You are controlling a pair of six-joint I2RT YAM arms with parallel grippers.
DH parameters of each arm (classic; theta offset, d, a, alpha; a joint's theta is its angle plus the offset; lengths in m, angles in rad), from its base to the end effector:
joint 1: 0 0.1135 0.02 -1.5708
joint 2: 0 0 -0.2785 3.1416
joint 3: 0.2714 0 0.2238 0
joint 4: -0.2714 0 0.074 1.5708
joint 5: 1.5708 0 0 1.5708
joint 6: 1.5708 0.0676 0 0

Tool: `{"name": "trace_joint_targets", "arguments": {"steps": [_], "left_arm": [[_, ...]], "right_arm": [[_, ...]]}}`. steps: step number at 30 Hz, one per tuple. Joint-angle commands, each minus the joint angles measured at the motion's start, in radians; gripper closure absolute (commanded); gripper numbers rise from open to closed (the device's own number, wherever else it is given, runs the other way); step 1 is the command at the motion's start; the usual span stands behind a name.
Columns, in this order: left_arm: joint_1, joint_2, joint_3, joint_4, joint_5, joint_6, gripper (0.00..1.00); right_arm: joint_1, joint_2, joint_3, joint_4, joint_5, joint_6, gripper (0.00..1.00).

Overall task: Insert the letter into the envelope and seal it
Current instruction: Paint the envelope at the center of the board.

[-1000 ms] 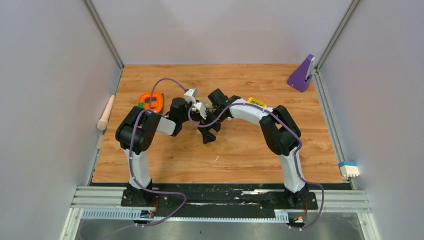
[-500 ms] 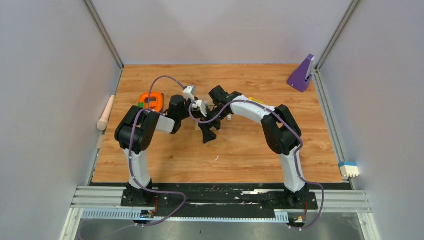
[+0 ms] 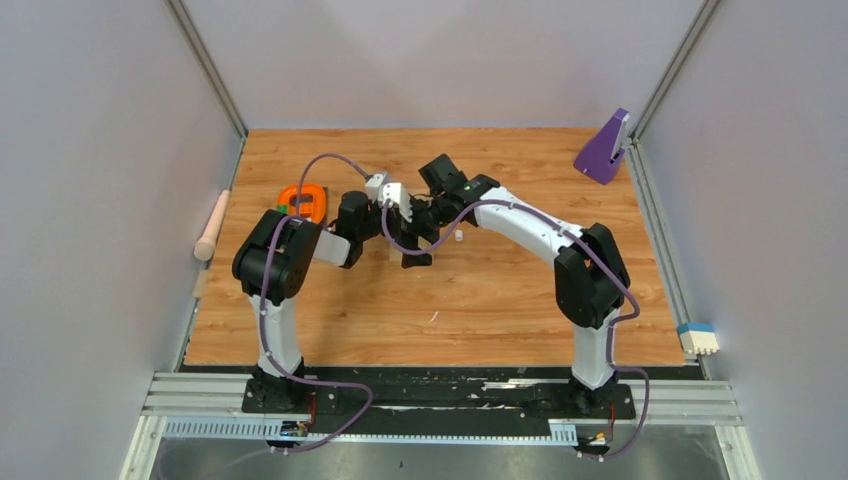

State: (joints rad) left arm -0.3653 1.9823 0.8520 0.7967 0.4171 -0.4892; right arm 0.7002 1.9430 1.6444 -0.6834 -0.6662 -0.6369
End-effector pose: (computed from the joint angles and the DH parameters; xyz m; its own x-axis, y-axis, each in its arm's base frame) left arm 0.3693 -0.1706 0.1548 -0.5915 -0.2338 -0.7717 0.4602 0.6880 -0.5611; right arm 0.2909 0.2998 0.2611 -0.0539 -0.6568 -0.7521 -0.9965 -0.0131 0.0829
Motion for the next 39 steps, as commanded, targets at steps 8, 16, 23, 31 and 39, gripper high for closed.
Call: {"name": "trace_joint_targets", "arguments": {"steps": [8,16,23,31,39], "left_arm": [[0.005,0.012,0.022,0.050,0.012,-0.020,1.00],[0.005,0.009,0.027,0.053,0.029,-0.038,1.00],[0.005,0.016,0.026,0.062,0.038,-0.064,1.00],[0.006,0.033,0.025,0.070,0.044,-0.085,1.00],[0.007,0.033,0.017,0.077,0.049,-0.085,1.00]], "right_arm": [[0.063,0.140,-0.003,0.067,0.135,-0.057,0.02],[0.056,0.253,0.138,-0.037,0.096,-0.029,0.03],[0.062,0.299,0.173,-0.079,0.090,0.012,0.04],[0.066,0.053,0.049,0.009,0.203,-0.091,0.00],[-0.063,-0.104,0.039,0.055,0.145,0.018,0.00]]}}
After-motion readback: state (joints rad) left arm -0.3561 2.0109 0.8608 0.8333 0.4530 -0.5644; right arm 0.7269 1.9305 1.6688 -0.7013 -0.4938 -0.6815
